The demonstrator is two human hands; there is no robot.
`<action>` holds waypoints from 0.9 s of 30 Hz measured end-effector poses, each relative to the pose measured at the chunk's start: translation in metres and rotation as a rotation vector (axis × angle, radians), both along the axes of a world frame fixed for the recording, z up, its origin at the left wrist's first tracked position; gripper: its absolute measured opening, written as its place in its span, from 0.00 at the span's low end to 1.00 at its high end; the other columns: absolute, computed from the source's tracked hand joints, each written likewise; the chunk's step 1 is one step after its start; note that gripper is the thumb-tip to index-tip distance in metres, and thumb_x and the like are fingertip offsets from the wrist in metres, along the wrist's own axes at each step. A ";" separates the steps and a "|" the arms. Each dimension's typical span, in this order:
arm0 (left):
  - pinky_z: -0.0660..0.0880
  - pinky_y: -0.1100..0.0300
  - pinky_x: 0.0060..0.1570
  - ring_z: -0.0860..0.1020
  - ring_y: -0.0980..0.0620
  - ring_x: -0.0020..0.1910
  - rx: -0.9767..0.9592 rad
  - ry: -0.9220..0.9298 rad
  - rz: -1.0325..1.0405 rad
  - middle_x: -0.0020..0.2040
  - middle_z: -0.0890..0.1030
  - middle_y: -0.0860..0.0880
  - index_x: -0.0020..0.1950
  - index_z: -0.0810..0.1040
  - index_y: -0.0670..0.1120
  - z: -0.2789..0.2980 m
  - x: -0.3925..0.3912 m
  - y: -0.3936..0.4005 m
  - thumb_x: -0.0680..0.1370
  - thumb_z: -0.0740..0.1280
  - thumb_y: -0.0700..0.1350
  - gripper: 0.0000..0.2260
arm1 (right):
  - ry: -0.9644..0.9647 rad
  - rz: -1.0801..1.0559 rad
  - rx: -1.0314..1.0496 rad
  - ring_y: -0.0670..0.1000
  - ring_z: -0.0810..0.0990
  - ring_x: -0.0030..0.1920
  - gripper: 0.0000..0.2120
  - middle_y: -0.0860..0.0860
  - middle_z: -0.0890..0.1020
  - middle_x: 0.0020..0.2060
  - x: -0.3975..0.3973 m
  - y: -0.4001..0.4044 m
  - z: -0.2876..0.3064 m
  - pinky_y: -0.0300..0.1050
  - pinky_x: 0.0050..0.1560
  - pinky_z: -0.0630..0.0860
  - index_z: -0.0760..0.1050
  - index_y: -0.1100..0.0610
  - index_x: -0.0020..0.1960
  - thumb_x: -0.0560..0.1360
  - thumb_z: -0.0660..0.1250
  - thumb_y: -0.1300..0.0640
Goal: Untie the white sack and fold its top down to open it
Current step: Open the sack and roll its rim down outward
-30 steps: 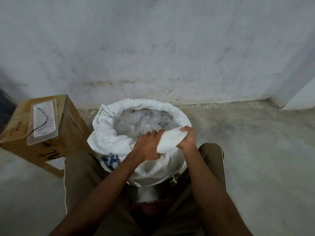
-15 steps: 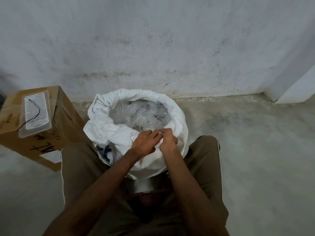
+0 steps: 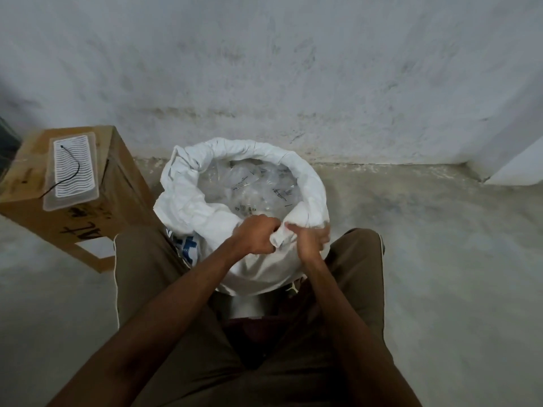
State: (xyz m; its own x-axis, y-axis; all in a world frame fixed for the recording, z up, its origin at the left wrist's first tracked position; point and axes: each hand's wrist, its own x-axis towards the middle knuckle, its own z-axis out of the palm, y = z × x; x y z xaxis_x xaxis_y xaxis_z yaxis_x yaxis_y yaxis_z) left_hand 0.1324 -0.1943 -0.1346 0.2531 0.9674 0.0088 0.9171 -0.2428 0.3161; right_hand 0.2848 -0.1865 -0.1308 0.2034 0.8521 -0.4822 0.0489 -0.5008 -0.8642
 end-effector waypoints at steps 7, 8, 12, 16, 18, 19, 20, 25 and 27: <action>0.72 0.56 0.26 0.79 0.44 0.31 0.296 0.105 -0.131 0.38 0.80 0.45 0.44 0.80 0.41 -0.015 -0.005 -0.014 0.56 0.77 0.35 0.18 | -1.346 1.157 0.843 0.54 0.74 0.62 0.31 0.50 0.76 0.58 0.013 0.031 0.007 0.55 0.69 0.65 0.76 0.51 0.61 0.59 0.79 0.54; 0.72 0.57 0.25 0.78 0.45 0.31 0.318 0.099 -0.144 0.38 0.80 0.45 0.43 0.79 0.41 -0.015 -0.005 -0.018 0.56 0.77 0.34 0.18 | -1.376 1.179 0.854 0.55 0.78 0.55 0.25 0.51 0.79 0.51 0.009 0.036 0.008 0.52 0.60 0.72 0.78 0.54 0.54 0.58 0.80 0.58; 0.78 0.50 0.40 0.77 0.45 0.43 0.358 -0.024 -0.115 0.45 0.78 0.46 0.50 0.72 0.47 -0.016 -0.019 -0.026 0.62 0.74 0.40 0.20 | -1.395 1.241 0.970 0.56 0.81 0.32 0.20 0.52 0.80 0.31 0.012 0.047 -0.016 0.45 0.34 0.77 0.78 0.57 0.43 0.53 0.76 0.66; 0.71 0.47 0.56 0.75 0.44 0.56 0.251 0.266 -0.083 0.54 0.77 0.46 0.55 0.76 0.48 -0.003 -0.050 -0.022 0.63 0.71 0.53 0.23 | -1.427 1.162 1.234 0.54 0.79 0.27 0.07 0.51 0.79 0.31 0.025 0.044 -0.059 0.44 0.29 0.74 0.77 0.56 0.44 0.67 0.64 0.63; 0.74 0.50 0.46 0.79 0.44 0.46 0.157 0.396 -0.145 0.48 0.79 0.46 0.51 0.77 0.47 -0.002 -0.057 -0.022 0.62 0.75 0.50 0.21 | -1.405 1.108 1.286 0.54 0.79 0.28 0.09 0.49 0.80 0.33 0.021 0.038 -0.069 0.43 0.31 0.73 0.79 0.54 0.45 0.68 0.61 0.61; 0.75 0.52 0.41 0.80 0.44 0.41 0.165 0.465 -0.197 0.45 0.80 0.46 0.48 0.78 0.46 -0.006 -0.058 -0.023 0.60 0.77 0.46 0.19 | -1.364 1.094 1.230 0.54 0.80 0.29 0.10 0.49 0.80 0.34 0.017 0.035 -0.065 0.44 0.31 0.72 0.79 0.54 0.44 0.66 0.62 0.60; 0.75 0.54 0.36 0.79 0.45 0.38 0.198 0.513 -0.241 0.42 0.80 0.46 0.45 0.78 0.45 -0.012 -0.059 -0.025 0.60 0.76 0.41 0.16 | -1.292 1.104 1.119 0.56 0.81 0.32 0.10 0.49 0.80 0.35 0.013 0.034 -0.058 0.44 0.32 0.71 0.77 0.53 0.44 0.64 0.63 0.59; 0.71 0.56 0.28 0.75 0.48 0.32 0.627 0.486 -0.452 0.37 0.77 0.49 0.44 0.75 0.46 -0.037 -0.066 -0.023 0.70 0.69 0.31 0.11 | -0.879 1.210 0.688 0.51 0.68 0.55 0.36 0.47 0.70 0.56 -0.012 0.039 -0.019 0.51 0.54 0.65 0.64 0.46 0.59 0.57 0.77 0.42; 0.71 0.56 0.28 0.75 0.49 0.32 0.634 0.474 -0.524 0.39 0.78 0.50 0.45 0.75 0.47 -0.042 -0.062 -0.024 0.73 0.68 0.32 0.10 | -0.923 1.306 0.634 0.52 0.72 0.56 0.40 0.48 0.75 0.57 -0.024 0.045 -0.015 0.53 0.56 0.68 0.65 0.46 0.63 0.56 0.78 0.41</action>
